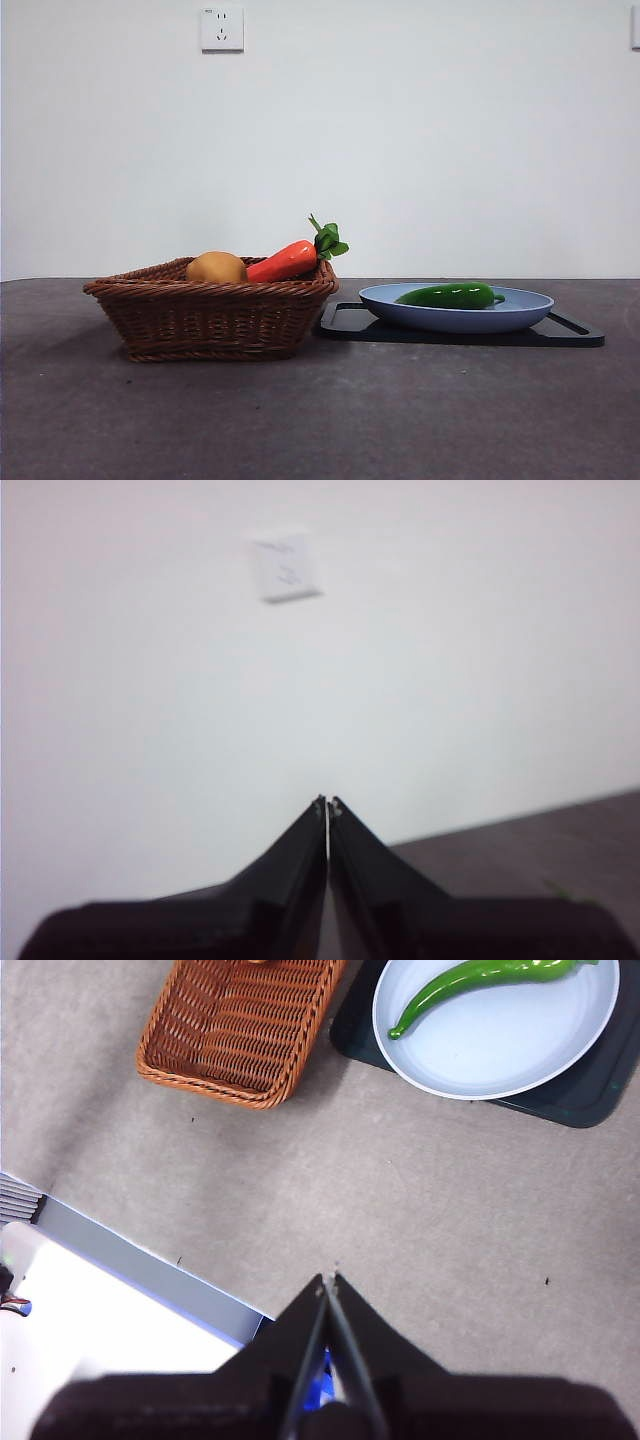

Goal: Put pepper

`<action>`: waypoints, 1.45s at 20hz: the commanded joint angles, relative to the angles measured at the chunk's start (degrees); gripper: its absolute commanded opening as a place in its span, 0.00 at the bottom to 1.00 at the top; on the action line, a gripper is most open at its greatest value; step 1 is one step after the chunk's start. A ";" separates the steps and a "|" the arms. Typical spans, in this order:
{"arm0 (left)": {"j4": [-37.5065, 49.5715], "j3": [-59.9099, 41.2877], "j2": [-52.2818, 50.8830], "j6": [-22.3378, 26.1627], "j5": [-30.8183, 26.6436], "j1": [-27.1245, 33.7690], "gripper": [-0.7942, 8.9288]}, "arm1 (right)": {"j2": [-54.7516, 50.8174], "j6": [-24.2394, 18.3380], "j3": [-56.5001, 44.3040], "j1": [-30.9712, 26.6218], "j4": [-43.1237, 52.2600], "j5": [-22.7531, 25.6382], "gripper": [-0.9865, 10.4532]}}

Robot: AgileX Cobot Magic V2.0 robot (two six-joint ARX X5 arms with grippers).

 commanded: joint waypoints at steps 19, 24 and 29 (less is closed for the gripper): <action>14.16 -57.86 -37.64 -10.80 0.33 8.59 0.09 | 0.39 0.39 1.05 0.07 -0.79 0.09 0.10; 5.20 -57.86 -39.43 -11.32 0.33 8.57 0.09 | 0.39 0.39 1.05 0.07 -0.79 0.09 0.10; 0.70 -57.86 -39.56 -11.72 0.48 8.59 0.09 | 0.39 0.39 1.05 0.07 -0.79 0.09 0.10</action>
